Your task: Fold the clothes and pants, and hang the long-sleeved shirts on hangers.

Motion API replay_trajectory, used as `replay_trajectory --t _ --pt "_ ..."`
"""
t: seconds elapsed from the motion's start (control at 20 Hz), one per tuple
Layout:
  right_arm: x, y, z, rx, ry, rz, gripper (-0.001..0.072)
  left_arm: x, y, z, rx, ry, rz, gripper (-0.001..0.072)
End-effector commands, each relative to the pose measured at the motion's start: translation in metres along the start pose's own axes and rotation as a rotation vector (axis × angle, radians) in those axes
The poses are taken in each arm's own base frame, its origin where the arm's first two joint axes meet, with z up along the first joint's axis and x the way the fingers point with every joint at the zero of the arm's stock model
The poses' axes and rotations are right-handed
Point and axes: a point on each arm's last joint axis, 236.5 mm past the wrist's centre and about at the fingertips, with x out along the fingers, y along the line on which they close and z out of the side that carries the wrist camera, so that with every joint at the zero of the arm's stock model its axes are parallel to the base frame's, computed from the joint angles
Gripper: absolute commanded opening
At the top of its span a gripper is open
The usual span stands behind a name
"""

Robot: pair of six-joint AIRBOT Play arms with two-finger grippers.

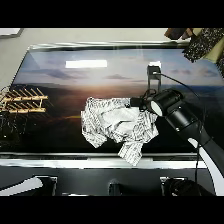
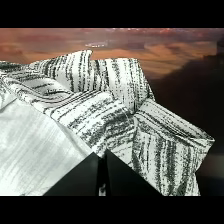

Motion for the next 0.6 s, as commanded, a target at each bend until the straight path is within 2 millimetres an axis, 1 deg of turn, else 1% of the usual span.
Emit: replay_trajectory --t 0.0,0.1,0.15,0.2,0.25,0.3,0.35,0.45,0.55 --pt "0.0 0.0 0.0 0.001 0.002 -0.002 0.0032 0.005 0.001 0.0 0.001 0.002 0.0 0.0421" --pt "0.0 0.0 0.0 0.0 0.002 -0.002 0.0032 0.007 0.001 -0.001 0.001 0.006 -0.002 0.0237" --pt "0.0 0.0 0.0 0.001 0.002 -0.002 0.0032 0.007 0.002 0.0 0.0 0.004 0.0 0.0174" --pt "0.0 0.0 0.0 0.001 0.002 -0.002 0.0032 0.008 0.003 0.001 -0.001 -0.002 0.006 0.0174" --pt "0.0 0.0 0.0 0.001 0.002 -0.002 0.0032 0.008 0.004 0.001 0.0 -0.004 0.009 0.0158" --pt "0.0 0.0 0.0 0.001 0.002 -0.002 0.0032 0.008 0.005 0.002 0.0 -0.007 0.012 0.0047" --pt "0.0 0.0 0.0 0.001 0.002 -0.002 0.0032 0.008 0.005 0.003 -0.001 -0.009 0.014 0.002" --pt "0.0 0.0 0.0 0.001 0.002 -0.002 0.0032 0.006 0.005 0.007 -0.009 -0.023 0.01 0.002" --pt "0.0 0.0 0.0 0.001 0.002 -0.002 0.0032 0.001 0.003 0.018 -0.032 -0.064 0.0 0.0019"
